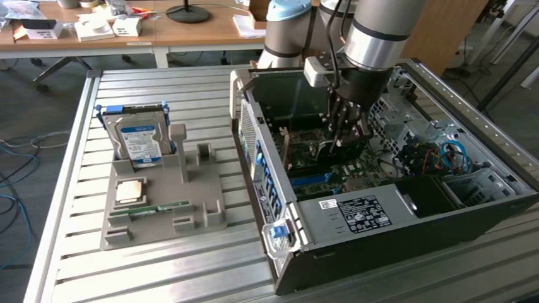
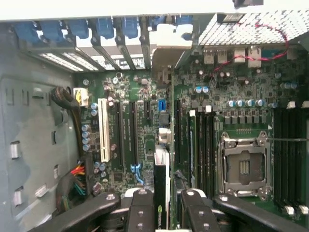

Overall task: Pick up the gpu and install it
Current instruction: 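Insert the gpu into the slot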

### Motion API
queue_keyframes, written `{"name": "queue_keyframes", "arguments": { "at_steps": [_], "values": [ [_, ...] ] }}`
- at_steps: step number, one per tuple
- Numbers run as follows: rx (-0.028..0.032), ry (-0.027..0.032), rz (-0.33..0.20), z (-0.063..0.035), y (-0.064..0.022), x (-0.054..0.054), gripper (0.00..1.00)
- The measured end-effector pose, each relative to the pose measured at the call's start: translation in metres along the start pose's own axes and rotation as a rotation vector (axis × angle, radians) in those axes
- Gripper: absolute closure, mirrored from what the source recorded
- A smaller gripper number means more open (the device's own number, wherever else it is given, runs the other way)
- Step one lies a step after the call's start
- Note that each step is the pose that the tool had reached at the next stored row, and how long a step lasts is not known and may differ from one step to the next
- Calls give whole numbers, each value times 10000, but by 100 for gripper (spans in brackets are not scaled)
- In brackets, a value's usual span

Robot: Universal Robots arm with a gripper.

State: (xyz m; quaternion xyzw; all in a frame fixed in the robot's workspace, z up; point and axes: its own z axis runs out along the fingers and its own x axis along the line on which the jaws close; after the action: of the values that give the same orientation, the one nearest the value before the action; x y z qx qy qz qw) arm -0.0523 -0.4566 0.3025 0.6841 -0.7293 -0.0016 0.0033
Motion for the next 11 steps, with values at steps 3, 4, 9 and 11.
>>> {"name": "queue_keyframes", "arguments": {
  "at_steps": [3,4,9,11],
  "values": [
    [-2,6,0,7,0,1,74],
    [-2,7,0,7,0,1,74],
    [-2,7,0,7,0,1,74],
    [-1,5,0,17,0,1,74]
  ]
}}
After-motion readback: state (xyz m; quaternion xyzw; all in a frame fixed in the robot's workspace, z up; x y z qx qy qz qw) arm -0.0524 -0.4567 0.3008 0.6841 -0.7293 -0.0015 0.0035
